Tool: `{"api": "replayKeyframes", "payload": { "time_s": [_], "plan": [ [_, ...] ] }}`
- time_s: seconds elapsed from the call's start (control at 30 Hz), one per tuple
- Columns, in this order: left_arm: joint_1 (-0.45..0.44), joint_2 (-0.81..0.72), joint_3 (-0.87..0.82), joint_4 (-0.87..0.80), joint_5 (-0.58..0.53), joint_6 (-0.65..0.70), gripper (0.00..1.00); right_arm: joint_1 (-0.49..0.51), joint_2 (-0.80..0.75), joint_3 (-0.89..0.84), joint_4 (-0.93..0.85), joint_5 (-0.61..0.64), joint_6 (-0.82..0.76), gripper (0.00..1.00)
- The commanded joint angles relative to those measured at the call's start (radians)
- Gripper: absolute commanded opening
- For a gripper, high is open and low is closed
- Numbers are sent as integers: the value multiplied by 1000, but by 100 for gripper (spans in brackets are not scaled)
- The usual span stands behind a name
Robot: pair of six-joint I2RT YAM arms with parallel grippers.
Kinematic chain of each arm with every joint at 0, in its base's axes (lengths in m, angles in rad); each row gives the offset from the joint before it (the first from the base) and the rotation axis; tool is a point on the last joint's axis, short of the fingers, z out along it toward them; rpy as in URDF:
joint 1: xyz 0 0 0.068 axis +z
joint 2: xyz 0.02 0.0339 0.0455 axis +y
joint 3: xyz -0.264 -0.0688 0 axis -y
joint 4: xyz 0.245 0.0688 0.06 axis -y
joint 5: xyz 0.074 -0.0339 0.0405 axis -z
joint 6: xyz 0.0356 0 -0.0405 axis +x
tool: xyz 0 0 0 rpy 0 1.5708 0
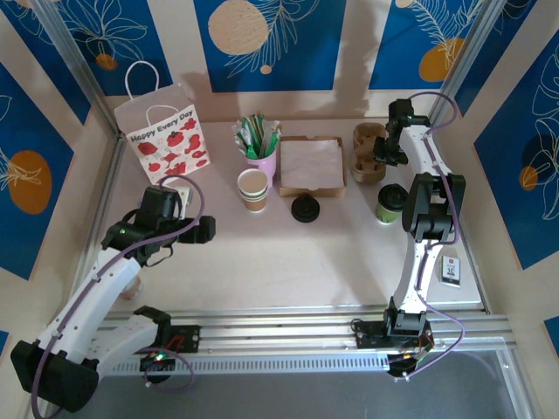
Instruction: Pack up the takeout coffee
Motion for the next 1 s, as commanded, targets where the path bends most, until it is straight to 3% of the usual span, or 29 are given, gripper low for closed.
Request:
{"api": "replayKeyframes", "payload": {
  "time_s": [0.0,0.17,0.5,0.77,0.97],
  "plan": [
    [11,1,-11,3,16,16,100,9,13,31,-13,27,-14,18],
    [11,1,-11,4,19,18,100,9,7,33,-12,18,-9,12],
    [10,5,-12,6,26,18,100,-26,-15,32,-19,-93,42,18],
    [11,14,-12,7,29,18,100,-36,-4,32,-25,-109,52,18],
    [10,24,-12,6,26,19,100,-25,-4,52,-38,-103,54,28]
  ]
}}
